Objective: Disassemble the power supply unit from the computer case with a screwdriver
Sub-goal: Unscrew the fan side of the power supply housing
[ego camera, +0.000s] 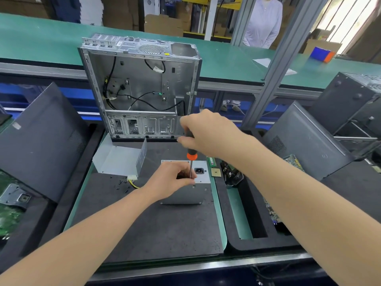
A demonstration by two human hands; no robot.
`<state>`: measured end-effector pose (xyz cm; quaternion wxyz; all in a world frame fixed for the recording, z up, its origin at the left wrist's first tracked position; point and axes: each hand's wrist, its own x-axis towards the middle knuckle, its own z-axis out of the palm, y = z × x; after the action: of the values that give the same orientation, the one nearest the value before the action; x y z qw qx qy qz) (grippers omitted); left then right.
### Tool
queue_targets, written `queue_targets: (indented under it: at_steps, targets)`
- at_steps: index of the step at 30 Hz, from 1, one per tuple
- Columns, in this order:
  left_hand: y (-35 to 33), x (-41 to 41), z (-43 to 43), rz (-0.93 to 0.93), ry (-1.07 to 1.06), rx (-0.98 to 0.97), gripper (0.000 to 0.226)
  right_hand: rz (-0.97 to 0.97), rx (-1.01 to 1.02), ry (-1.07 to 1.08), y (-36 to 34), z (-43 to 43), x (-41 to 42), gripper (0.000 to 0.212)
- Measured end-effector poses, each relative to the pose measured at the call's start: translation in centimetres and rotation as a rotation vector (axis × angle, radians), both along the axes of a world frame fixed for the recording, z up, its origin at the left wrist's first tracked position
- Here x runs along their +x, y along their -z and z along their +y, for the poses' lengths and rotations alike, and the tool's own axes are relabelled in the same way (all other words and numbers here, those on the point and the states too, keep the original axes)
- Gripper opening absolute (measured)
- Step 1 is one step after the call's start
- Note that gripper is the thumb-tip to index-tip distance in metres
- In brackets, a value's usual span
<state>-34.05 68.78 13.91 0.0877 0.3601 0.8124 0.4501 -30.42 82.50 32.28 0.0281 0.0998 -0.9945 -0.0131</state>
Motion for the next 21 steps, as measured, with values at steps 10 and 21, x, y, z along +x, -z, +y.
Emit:
queue_targets:
  at_steps: [10, 21]
  targets:
    - [-0.1, 0.2, 0.0, 0.029, -0.01, 0.028, 0.038, -0.314, -0.164, -0.285, -2.2, 1.8, 0.4, 0.031]
    - [-0.1, 0.2, -0.1, 0.006, -0.002, 0.004, 0.029, -0.048, -0.032, -0.069, -0.2, 0.2, 0.8, 0.023]
